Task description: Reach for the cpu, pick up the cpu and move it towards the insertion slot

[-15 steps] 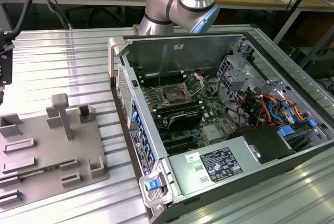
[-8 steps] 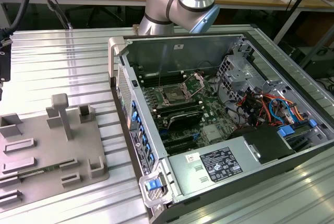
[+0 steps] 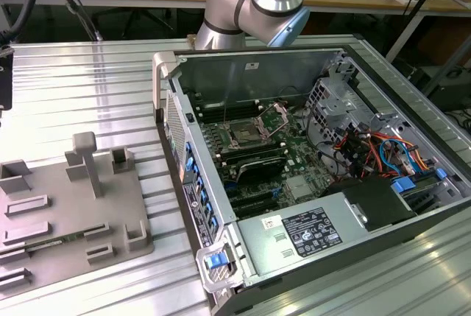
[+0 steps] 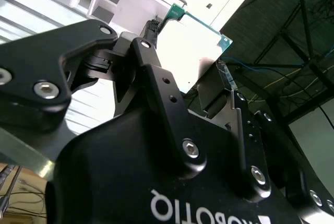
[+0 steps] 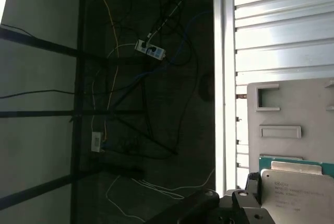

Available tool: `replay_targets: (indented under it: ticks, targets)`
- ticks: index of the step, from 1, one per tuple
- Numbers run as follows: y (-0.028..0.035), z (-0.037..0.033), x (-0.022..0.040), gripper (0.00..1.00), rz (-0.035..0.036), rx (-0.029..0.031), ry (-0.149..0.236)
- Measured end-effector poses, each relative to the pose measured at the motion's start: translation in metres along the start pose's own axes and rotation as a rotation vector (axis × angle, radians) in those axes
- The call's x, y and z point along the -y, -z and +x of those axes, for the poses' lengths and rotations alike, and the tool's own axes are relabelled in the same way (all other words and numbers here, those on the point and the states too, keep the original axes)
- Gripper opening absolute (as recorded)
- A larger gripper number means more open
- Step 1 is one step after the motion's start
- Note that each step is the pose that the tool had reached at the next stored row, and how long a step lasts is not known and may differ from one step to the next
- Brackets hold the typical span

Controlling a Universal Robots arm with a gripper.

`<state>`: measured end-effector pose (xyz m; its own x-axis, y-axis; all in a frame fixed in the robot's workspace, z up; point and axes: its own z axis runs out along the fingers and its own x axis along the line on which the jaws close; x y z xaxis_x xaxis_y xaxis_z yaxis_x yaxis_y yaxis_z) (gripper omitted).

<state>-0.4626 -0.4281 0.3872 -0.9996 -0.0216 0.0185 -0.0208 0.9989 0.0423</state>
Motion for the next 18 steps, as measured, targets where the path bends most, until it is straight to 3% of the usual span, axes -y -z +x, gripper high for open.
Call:
replay_targets:
  ticks: [11, 18]
  targets:
    - [0.0117, 0.0002, -0.0005, 0.55, 0.0001, 0.0000, 0.000]
    - [0.0126, 0.0002, -0.0007, 0.55, 0.0001, 0.0000, 0.000]
